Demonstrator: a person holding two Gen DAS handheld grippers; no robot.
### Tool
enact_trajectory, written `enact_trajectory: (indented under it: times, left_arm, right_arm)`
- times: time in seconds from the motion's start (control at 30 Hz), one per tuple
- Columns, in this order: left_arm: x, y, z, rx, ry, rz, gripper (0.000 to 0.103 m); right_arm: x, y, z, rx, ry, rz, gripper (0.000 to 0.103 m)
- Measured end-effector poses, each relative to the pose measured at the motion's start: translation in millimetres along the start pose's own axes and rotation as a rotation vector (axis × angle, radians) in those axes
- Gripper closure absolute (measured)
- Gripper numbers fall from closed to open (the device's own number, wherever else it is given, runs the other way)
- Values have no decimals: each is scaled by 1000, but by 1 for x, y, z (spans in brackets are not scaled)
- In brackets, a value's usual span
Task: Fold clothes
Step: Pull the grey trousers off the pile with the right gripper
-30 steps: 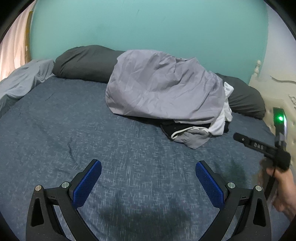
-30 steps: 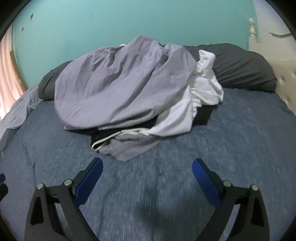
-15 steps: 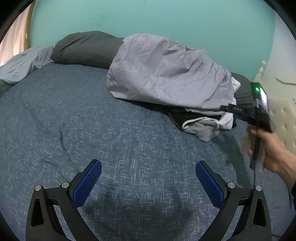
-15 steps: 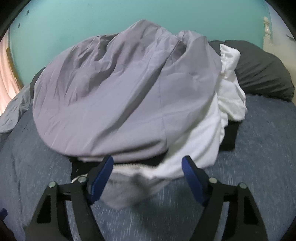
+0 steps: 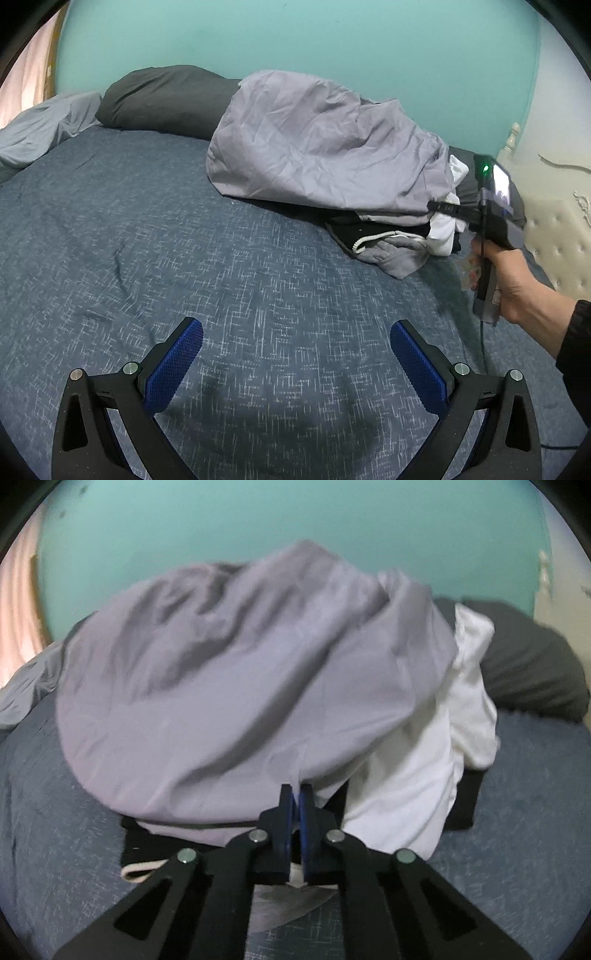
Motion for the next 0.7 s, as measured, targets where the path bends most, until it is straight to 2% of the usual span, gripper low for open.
enact_trajectory:
  times: [0.1, 0.23, 0.53, 0.7]
  left_arm:
    - [-2, -13, -3, 4, -19, 5, 0]
    - [-6, -45, -10, 18, -43, 23, 0]
    - [-17, -128, -56, 18, -126, 42, 0]
    - [-14, -164, -79, 21, -119, 45, 0]
  right_arm:
    - [-9, -30, 5, 48, -19, 20, 101]
    - [-27, -78, -3, 65, -10, 99, 101]
    - [-70, -213, -58, 87, 65, 267, 101]
    - [-78, -285, -97, 101, 105, 322, 101]
Point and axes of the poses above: each gripper's, at about its wrist camera, not at the fingertips, and y roughly the way its jaws point, x to its right, z to its top, the point moved 8 cm from there along y, roughly the way its jaws point, and after that the axes turned 3 degrees about -x, right-handed, at the moved point
